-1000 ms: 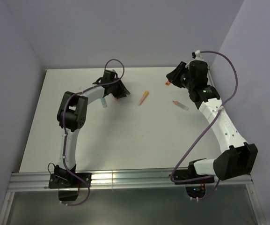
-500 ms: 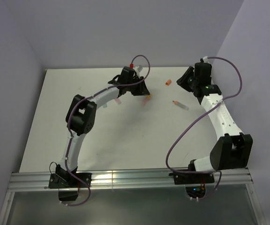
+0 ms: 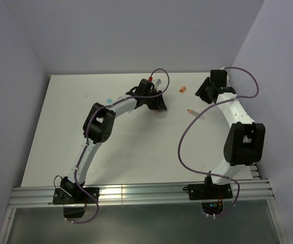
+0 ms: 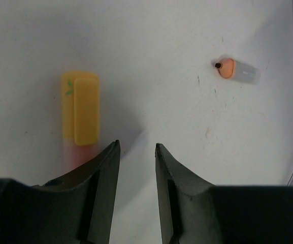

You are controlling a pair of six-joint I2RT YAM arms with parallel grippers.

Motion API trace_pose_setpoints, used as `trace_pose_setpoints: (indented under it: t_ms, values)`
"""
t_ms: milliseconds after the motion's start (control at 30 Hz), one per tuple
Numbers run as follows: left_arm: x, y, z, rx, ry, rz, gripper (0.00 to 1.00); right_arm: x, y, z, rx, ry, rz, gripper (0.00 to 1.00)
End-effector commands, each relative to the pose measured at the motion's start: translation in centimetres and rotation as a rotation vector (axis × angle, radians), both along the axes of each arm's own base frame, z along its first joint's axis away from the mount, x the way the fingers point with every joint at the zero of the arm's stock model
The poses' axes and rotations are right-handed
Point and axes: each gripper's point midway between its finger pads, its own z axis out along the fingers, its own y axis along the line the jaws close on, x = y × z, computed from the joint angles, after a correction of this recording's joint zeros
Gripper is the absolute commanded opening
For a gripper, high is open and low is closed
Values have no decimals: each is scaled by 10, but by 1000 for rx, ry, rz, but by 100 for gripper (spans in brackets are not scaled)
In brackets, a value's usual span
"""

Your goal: Insert the pens into the pen caps

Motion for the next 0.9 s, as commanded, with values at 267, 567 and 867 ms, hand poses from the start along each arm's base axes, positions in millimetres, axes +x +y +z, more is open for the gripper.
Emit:
trace_pose_setpoints:
  t_ms: [267, 567, 867]
  values:
    - [23, 1, 4, 42, -66, 67, 39, 38, -45, -60, -56, 171, -99, 50]
    - [35, 26, -5, 157, -92, 165, 38, 38, -62, -88, -74, 257, -133, 50]
    - [43, 52, 0, 146, -68, 234, 36, 30, -71, -119, -70, 349, -142, 49]
